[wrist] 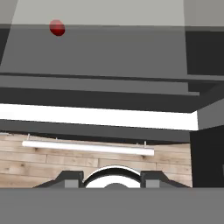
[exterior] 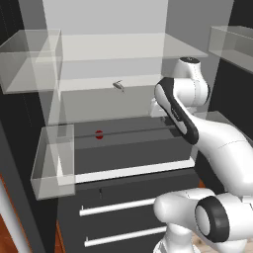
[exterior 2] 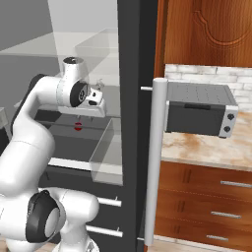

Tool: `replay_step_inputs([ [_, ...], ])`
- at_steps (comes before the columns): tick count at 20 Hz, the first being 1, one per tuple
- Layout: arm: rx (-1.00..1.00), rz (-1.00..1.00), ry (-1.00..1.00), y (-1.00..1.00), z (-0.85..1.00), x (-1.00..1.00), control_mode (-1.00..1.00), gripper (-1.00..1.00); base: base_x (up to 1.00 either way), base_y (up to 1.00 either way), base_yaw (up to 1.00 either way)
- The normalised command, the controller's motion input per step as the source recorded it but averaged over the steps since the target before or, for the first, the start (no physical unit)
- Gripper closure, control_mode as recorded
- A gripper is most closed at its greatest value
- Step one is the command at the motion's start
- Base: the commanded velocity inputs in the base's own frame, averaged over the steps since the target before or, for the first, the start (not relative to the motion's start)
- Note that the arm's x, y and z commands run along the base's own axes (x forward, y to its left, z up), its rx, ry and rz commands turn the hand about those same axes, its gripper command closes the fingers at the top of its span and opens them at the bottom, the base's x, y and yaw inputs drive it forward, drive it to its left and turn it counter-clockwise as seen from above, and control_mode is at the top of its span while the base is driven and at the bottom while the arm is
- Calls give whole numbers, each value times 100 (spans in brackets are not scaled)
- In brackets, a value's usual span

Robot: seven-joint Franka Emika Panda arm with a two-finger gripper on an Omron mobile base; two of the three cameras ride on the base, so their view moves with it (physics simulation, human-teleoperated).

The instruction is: Fully open the fridge drawer.

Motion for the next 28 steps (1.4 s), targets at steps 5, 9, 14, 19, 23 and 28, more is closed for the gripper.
replay_step_inputs([
  [5,0,0,0,1,0,0,-100,-100,0,0,0],
  [9,0,0,0,15,0,-3,-100,-100,0,0,0],
  [14,0,0,0,35,0,-4,-100,-100,0,0,0],
  [19,0,0,-4,43,-4,-2,-100,-100,0,0,0],
  [23,0,0,-5,39,-14,0,-100,-100,0,0,0],
  [28,0,-1,-5,44,-21,10,-100,-100,0,0,0],
])
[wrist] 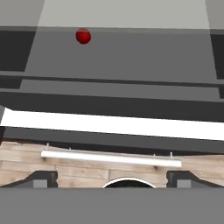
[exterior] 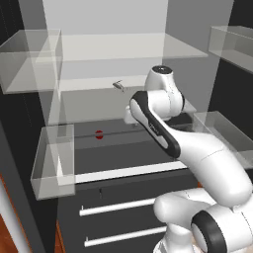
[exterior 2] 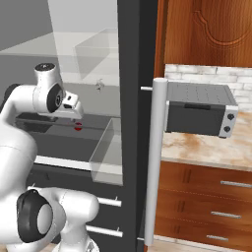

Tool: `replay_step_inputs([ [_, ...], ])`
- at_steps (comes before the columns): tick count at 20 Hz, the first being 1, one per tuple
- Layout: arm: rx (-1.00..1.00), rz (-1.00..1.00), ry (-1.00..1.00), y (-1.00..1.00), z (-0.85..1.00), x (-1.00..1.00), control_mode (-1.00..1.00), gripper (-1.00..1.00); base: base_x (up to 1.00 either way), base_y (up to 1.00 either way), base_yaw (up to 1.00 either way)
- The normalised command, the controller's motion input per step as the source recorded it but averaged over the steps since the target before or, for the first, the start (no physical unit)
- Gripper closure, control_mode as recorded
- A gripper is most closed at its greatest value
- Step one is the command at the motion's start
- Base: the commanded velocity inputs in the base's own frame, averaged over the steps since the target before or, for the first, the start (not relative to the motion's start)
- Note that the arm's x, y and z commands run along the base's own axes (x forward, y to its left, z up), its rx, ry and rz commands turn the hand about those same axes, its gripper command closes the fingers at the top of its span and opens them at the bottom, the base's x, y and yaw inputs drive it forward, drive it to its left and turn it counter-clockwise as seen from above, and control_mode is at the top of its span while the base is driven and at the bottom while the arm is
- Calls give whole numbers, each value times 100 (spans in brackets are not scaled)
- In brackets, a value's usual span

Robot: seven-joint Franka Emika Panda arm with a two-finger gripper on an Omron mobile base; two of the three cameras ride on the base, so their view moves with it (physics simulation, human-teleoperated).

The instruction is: Fully open the fridge drawer.

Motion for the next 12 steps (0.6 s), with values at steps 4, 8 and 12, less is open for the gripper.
replay_step_inputs([
  [4,0,-1,-7,37,-24,31,-100,-100,0,0,0],
  [8,0,-1,-4,31,-20,36,-100,-100,0,0,0],
  [12,0,0,-2,12,-12,56,-100,-100,0,0,0],
])
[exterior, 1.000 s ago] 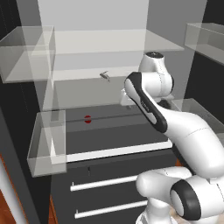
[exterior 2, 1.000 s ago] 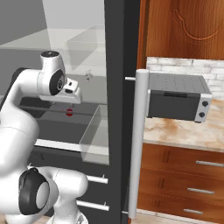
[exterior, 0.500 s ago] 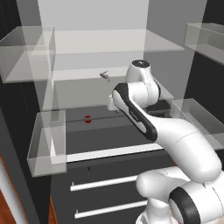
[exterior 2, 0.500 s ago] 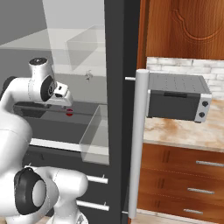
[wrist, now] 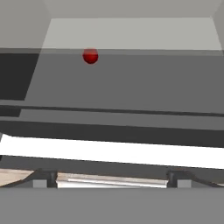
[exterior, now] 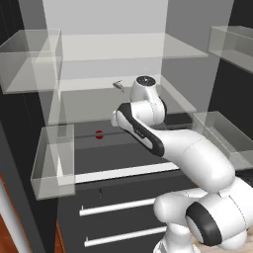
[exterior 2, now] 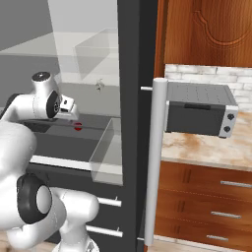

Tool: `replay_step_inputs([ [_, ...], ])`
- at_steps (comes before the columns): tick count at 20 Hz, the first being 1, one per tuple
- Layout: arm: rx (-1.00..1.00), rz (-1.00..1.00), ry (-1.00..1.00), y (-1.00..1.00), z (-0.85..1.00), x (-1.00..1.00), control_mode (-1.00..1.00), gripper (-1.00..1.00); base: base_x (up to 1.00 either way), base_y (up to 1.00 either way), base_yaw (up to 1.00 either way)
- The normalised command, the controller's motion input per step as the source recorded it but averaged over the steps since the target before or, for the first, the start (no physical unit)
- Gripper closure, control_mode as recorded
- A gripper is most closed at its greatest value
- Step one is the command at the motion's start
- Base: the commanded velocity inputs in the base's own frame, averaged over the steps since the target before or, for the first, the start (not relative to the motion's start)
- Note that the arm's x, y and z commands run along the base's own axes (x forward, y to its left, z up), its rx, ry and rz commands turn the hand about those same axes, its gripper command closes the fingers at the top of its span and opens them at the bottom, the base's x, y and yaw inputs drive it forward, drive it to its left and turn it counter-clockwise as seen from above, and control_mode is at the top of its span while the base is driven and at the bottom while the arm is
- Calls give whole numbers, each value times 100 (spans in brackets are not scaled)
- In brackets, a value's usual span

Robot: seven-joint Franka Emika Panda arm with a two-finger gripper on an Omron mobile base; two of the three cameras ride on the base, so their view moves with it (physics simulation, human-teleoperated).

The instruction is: Fully open the fridge drawer.

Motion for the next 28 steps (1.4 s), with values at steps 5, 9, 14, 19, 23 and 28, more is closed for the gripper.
replay_step_inputs([
  [5,0,0,0,0,-3,57,-100,-100,0,0,0],
  [9,0,2,0,0,-19,41,-100,-100,0,0,0],
  [14,-1,4,0,0,-46,2,-100,-100,0,0,0],
  [19,0,1,0,0,-21,18,-100,-100,0,0,0],
  [23,0,1,-1,0,-12,28,-100,-100,0,0,0],
  [28,0,0,0,0,-1,31,-100,-100,0,0,0],
])
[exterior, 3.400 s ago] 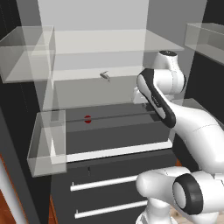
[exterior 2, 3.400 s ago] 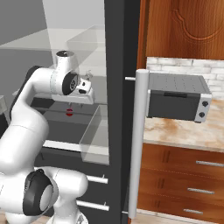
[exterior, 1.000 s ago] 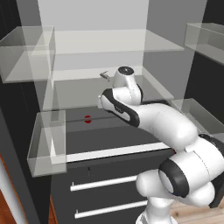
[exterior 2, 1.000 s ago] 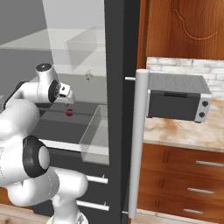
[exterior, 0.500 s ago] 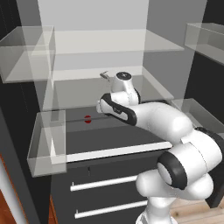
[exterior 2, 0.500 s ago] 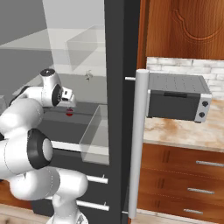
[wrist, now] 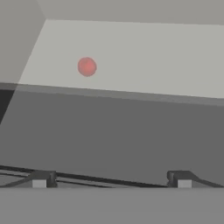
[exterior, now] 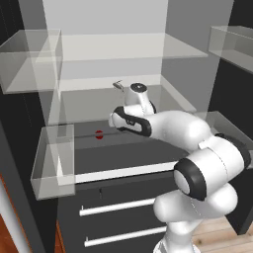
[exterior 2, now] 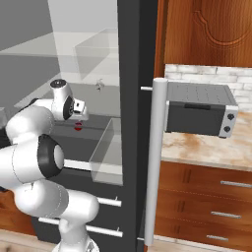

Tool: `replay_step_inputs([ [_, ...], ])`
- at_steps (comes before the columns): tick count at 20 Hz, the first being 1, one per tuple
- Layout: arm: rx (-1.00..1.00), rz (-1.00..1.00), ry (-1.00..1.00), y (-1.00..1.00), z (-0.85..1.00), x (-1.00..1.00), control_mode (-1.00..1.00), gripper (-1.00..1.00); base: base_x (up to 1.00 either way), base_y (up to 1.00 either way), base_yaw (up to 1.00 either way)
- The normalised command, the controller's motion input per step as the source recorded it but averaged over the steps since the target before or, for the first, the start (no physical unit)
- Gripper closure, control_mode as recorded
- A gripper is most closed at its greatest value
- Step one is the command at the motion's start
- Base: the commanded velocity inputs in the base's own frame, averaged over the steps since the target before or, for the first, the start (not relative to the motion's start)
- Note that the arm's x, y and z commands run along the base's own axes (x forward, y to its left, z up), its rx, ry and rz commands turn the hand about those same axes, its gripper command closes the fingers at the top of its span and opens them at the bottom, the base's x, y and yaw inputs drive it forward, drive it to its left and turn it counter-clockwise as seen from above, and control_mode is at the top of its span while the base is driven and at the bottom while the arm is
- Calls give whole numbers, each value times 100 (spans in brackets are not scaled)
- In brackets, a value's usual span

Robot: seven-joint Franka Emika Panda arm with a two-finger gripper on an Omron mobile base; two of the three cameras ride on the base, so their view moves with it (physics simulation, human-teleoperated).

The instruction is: Fully open the fridge drawer.

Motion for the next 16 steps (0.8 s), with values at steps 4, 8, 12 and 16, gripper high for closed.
replay_step_inputs([
  [4,0,0,0,0,-1,30,-100,-100,0,0,0],
  [8,0,0,0,0,-20,18,-100,-100,0,0,0],
  [12,0,0,0,0,-26,9,-100,-100,0,0,0],
  [16,0,0,0,0,-17,12,-100,-100,0,0,0],
])
